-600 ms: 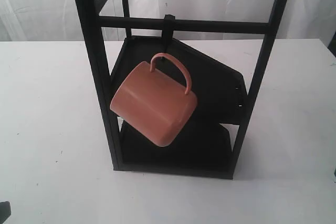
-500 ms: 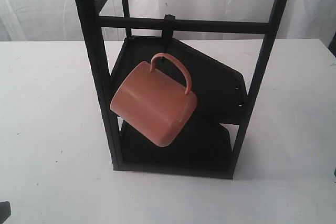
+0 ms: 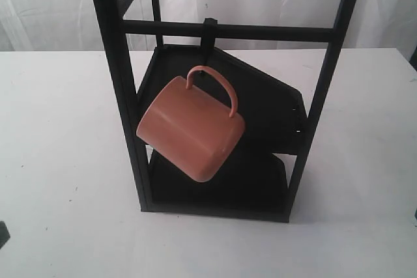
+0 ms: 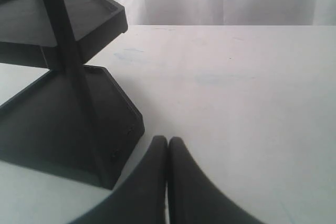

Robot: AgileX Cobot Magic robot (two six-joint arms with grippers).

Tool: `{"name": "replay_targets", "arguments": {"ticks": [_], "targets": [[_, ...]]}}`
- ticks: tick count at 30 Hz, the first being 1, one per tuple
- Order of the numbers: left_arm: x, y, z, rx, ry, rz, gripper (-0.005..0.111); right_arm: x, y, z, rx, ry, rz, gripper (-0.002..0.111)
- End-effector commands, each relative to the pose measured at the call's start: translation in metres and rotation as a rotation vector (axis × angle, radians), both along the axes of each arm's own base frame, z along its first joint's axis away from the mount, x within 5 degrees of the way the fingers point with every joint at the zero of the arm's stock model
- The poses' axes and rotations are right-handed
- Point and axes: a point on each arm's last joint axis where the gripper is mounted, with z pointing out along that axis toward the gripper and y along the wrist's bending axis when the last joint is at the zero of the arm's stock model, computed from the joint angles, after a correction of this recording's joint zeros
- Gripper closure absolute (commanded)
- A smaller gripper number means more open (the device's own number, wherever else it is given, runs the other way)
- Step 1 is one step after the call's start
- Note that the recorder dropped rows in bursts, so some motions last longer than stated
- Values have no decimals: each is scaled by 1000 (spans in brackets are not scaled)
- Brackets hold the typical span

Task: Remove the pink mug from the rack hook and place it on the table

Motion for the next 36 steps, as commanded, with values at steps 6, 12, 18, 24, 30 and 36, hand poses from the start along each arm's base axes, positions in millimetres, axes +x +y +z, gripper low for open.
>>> {"name": "replay_targets", "arguments": {"ticks": [6, 12, 18, 24, 30, 36], "targets": [[1, 0, 4, -272, 48, 47, 41, 0, 0, 0, 1, -10, -7, 108], [1, 0, 4, -267, 47, 46, 41, 0, 0, 0, 1, -10, -7, 108], [1, 0, 5, -370, 88, 55, 48, 0, 0, 0, 1, -10, -7, 108], [-1, -2, 8, -420, 137, 45, 92, 0, 0, 0, 1, -10, -7, 108], [-4, -2, 25, -431, 102, 27, 98, 0, 0, 0, 1, -10, -7, 108], [-5, -4, 27, -511, 145, 10, 98, 0, 0, 0, 1, -10, -7, 108]]}}
